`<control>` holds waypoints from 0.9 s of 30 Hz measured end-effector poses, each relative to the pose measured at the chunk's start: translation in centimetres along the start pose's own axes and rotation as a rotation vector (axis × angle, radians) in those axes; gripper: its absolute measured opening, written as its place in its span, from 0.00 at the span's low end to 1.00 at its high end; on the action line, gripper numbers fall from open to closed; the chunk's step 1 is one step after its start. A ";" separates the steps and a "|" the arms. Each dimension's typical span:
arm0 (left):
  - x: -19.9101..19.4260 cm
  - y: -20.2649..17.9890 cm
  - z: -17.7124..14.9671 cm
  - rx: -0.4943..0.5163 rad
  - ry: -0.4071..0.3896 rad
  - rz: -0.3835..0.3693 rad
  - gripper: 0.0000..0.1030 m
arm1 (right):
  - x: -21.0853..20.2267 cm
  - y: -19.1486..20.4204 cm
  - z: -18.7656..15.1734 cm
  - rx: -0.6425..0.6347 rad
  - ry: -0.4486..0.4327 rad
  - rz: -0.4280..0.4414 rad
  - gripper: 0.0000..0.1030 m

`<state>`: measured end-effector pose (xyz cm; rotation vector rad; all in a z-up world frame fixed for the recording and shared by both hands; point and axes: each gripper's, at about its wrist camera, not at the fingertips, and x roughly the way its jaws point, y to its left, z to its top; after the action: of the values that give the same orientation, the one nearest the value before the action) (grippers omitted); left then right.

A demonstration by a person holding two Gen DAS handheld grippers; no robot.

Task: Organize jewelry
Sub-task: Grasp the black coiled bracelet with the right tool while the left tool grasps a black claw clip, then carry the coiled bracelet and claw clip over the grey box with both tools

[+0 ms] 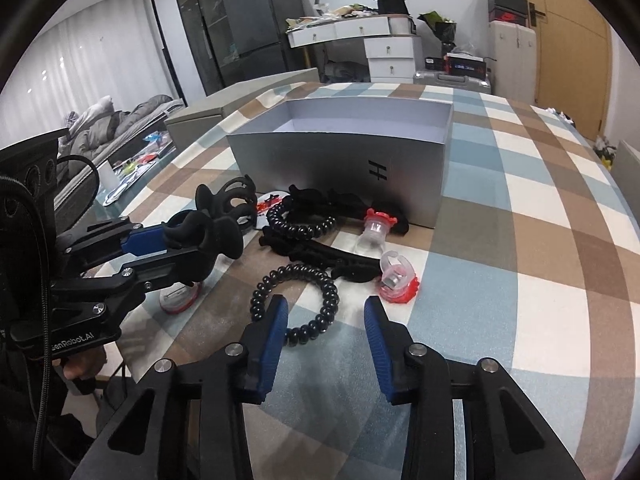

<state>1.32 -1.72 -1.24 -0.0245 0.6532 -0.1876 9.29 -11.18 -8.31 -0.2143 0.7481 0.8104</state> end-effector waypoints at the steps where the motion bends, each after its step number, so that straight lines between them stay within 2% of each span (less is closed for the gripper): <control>1: 0.0 0.1 0.0 -0.004 -0.001 0.002 0.25 | 0.1 0.1 0.1 -0.005 0.004 -0.007 0.35; 7: -0.2 0.2 0.2 -0.002 -0.020 0.016 0.25 | 1.0 0.6 0.7 -0.036 0.023 -0.100 0.23; 10: -0.4 0.3 0.2 0.002 -0.026 0.020 0.25 | 1.1 0.8 0.9 -0.047 0.034 -0.124 0.23; 19: -0.5 0.2 0.2 0.013 -0.035 0.025 0.25 | 0.9 0.8 0.7 -0.074 0.058 -0.123 0.09; 27: -0.9 0.4 0.3 0.006 -0.053 0.022 0.25 | 0.1 0.9 0.5 -0.075 0.015 -0.093 0.08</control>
<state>0.86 -1.22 -0.54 -0.0167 0.6001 -0.1675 8.96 -10.31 -7.93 -0.3208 0.7172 0.7496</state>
